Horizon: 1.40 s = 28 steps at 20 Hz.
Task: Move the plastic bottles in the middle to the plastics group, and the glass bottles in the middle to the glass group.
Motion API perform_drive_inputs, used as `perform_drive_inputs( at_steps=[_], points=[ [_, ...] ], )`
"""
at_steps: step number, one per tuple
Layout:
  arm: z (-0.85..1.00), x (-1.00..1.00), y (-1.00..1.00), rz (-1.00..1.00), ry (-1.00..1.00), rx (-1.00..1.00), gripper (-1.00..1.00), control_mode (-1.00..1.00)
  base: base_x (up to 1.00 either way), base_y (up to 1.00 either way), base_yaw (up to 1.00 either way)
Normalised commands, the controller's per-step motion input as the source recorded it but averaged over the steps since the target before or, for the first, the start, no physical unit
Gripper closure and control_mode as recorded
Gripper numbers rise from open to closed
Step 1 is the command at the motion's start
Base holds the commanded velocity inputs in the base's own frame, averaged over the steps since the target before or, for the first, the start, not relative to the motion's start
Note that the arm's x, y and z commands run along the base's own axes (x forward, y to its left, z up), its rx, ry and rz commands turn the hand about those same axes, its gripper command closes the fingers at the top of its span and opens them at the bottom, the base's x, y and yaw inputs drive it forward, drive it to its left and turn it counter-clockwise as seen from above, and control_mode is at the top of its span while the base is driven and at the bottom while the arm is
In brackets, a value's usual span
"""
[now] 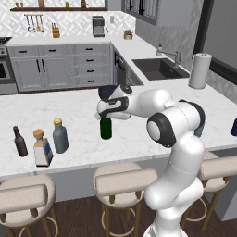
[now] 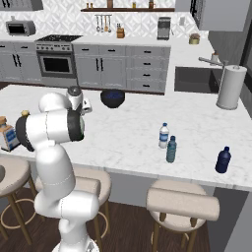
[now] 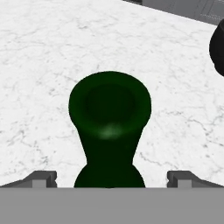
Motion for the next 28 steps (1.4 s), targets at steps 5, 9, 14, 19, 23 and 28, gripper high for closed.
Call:
perform_drive_inputs(
  at_steps=[5,9,14,19,23,28],
  points=[
    [-0.01,0.00,0.00,0.00,0.00,0.00,1.00,-1.00,0.00,0.00,0.00],
    [0.00,0.00,0.00,0.00,0.00,0.00,1.00,-1.00,0.00,0.00,0.00],
    [0.10,-0.07,0.03,0.01,-0.06,0.04,1.00,-1.00,0.00,0.00,0.00],
    [0.21,-0.07,0.37,0.10,-0.09,0.07,1.00,-1.00,0.00,0.00,0.00],
    [0.01,0.00,0.70,0.16,-0.02,0.01,1.00,-1.00,0.00,0.00,0.00],
    [-0.08,0.00,0.92,0.12,0.00,0.00,1.00,-1.00,0.00,0.00,0.00]
  ],
)
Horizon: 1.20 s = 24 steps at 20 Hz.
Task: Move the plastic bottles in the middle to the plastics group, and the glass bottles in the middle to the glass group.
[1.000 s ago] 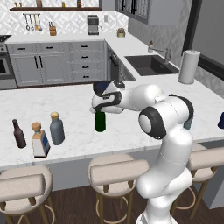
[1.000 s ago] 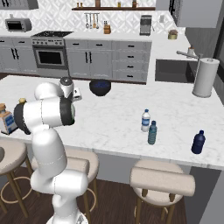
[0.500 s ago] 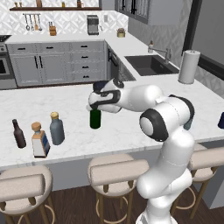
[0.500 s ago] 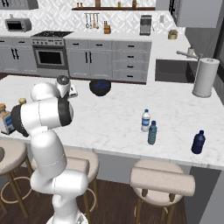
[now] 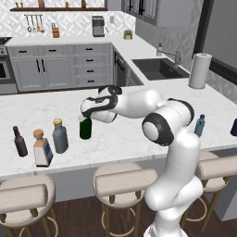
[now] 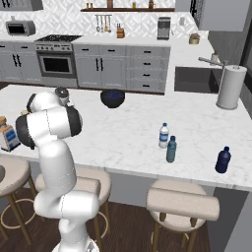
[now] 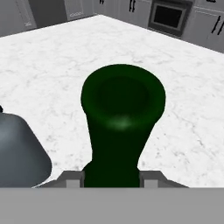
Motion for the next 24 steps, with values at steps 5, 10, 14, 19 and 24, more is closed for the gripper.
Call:
perform_drive_inputs(
  at_steps=[5,10,14,19,24],
  points=[
    [-0.04,0.00,0.84,0.06,0.00,-0.02,1.00,-1.00,0.00,0.00,0.00],
    [0.00,0.01,0.04,0.00,0.00,-0.07,1.00,-1.00,0.00,0.00,0.00],
    [-0.12,0.01,0.10,0.00,0.03,-0.01,1.00,-1.00,0.00,0.00,0.00],
    [-0.26,0.00,0.01,0.00,0.00,0.00,1.00,-1.00,0.00,0.00,0.00],
    [-0.03,0.00,0.00,0.00,0.00,0.00,1.00,-1.00,0.00,0.00,0.00]
  ],
)
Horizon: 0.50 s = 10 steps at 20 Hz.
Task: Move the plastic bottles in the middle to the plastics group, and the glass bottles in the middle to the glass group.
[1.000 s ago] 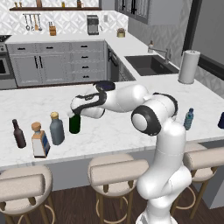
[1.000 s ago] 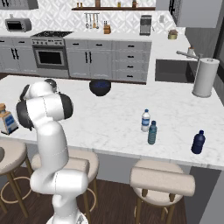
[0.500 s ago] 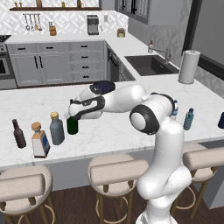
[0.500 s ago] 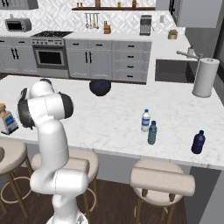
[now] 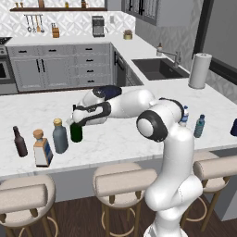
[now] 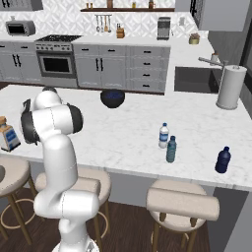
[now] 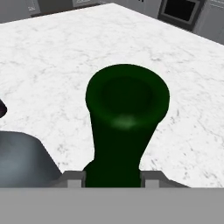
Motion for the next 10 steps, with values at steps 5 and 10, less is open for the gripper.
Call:
perform_drive_inputs(
  at_steps=[5,10],
  points=[
    [0.00,0.00,0.00,0.00,0.00,0.00,-1.00,-1.00,0.00,0.00,0.00],
    [0.00,0.00,0.00,0.00,0.00,0.00,-1.00,-1.00,0.00,0.00,0.00]
  ],
)
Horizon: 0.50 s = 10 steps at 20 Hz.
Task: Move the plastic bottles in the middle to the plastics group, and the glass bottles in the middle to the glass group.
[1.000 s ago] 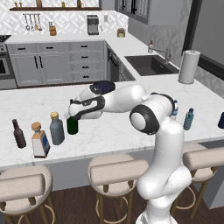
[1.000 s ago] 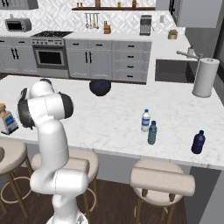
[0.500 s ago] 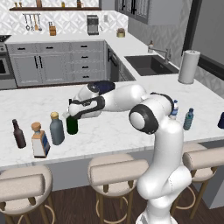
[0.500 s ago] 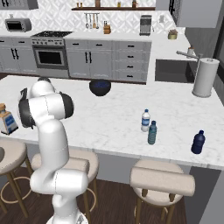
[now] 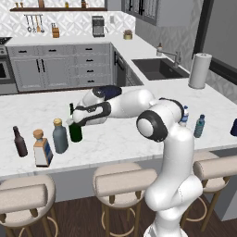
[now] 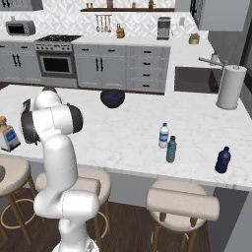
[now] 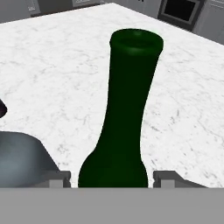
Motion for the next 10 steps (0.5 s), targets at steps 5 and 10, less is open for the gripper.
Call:
perform_drive_inputs(
  at_steps=[5,10],
  points=[
    [0.00,-0.01,0.00,0.00,0.00,0.00,-1.00,-1.00,0.00,0.00,0.00],
    [0.24,-0.24,0.00,0.00,0.00,0.00,-1.00,-1.00,0.00,0.00,0.00]
  ],
)
